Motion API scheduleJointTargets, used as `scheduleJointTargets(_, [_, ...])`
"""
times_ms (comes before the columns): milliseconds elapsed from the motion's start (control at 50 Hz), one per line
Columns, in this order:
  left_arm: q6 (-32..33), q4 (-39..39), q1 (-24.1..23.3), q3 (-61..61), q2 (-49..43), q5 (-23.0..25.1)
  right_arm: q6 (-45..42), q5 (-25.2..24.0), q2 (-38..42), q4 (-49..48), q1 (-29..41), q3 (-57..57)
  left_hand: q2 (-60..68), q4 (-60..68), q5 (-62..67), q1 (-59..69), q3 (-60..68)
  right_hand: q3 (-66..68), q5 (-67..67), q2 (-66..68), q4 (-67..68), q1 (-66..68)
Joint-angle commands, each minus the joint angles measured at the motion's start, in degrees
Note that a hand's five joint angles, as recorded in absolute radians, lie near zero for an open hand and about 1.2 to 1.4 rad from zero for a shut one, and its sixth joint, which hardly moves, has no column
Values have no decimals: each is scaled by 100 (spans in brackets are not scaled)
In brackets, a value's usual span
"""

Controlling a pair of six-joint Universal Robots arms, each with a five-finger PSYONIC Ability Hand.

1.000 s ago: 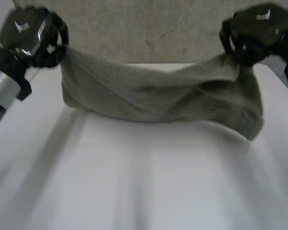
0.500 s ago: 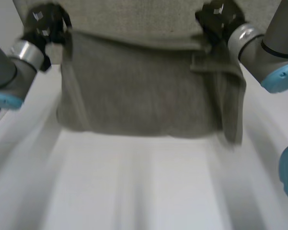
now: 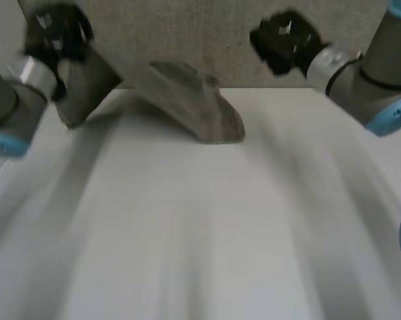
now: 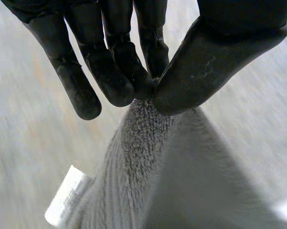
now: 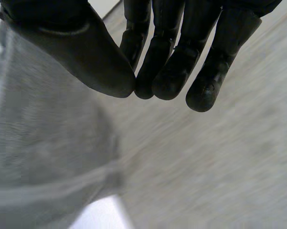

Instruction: Fold the towel.

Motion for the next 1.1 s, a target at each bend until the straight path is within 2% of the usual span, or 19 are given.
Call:
scheduleJointTargets(20, [552, 22, 212, -2149, 169, 303, -955, 26, 177, 976, -6, 656, 306, 191, 698, 793, 327, 371, 270, 361, 333, 350])
scheduleJointTargets(60, [736, 31, 248, -2405, 196, 303, -1061, 26, 133, 1108, -6, 849, 306, 191, 698, 793, 327, 371, 270, 361, 333, 350])
scheduleJointTargets(80, [738, 31, 248, -2408, 196, 303, -1044, 8, 89, 1196, -6, 1069, 306, 191, 698, 793, 327, -1006, -1106, -1016, -1043, -1026])
scheduleJointTargets(100, [921, 66, 265, -2651, 222, 303, -1044, 8, 89, 1197, -6, 1071, 306, 191, 698, 793, 327, -1019, -1120, -1029, -1057, -1040])
scheduleJointTargets(120, [1062, 101, 274, -2845, 257, 303, -992, 8, 10, 1241, 3, 1280, 306, 191, 698, 793, 327, -2968, -3068, -2978, -3005, -2988])
scheduleJointTargets(140, [1063, 101, 274, -2847, 257, 303, -992, 8, 10, 1241, 3, 1282, 306, 191, 698, 793, 327, -2987, -3088, -2997, -3025, -3008])
scheduleJointTargets(160, [1159, 136, 292, -3004, 301, 303, -948, 26, -69, 1250, 38, 1508, 306, 191, 698, 793, 327, -4370, -4470, -4380, -4407, -4390])
scheduleJointTargets(180, [1203, 171, 318, -3144, 353, 303, -878, 61, -191, 1232, 64, 1815, 306, 191, 698, 793, 327, -5066, -5167, -5076, -5104, -5087])
scheduleJointTargets(360, [1239, 303, 424, -3533, 670, 312, -499, 351, -825, 494, 144, 3198, 306, 191, 698, 793, 327, -5645, -5746, -5655, -5683, -5666])
scheduleJointTargets(460, [1239, 251, 389, -3594, 1004, 321, -52, 921, -1150, -409, 205, 3996, 306, 191, 698, 793, 327, -5814, -5914, -5824, -5851, -5834])
scheduleJointTargets(560, [1195, 224, 266, -3629, 1898, 338, -7, 1273, -1159, -797, 389, 4278, 306, 191, 698, 793, 327, -5780, -5881, -5790, -5818, -5801])
scheduleJointTargets(680, [1116, 216, 230, -3620, 2727, 400, 2, 1441, -1107, -974, 592, 4376, 306, 191, 698, 793, 327, -5780, -5880, -5790, -5817, -5800])
scheduleJointTargets(720, [932, 198, 230, -3612, 3252, 409, 80, 1511, -1089, -1070, 749, 4385, 306, 191, 698, 793, 327, -5780, -5880, -5790, -5817, -5800])
scheduleJointTargets(820, [485, 93, 283, -3533, 3894, 426, 308, 1634, -993, -1281, 1013, 4306, 306, 191, 698, 793, 327, -5780, -5880, -5790, -5817, -5800])
scheduleJointTargets(960, [175, -127, 310, -3392, 4177, 426, 766, 1880, -781, -1624, 1418, 4024, 306, 191, 698, 793, 327, -5797, -5897, -5807, -5834, -5817])
scheduleJointTargets(1100, [149, -277, 318, -3427, 4160, 418, 1425, 2556, -19, -1844, 1892, 3113, 306, 191, 698, 793, 327, -5814, -5914, -5824, -5851, -5834])
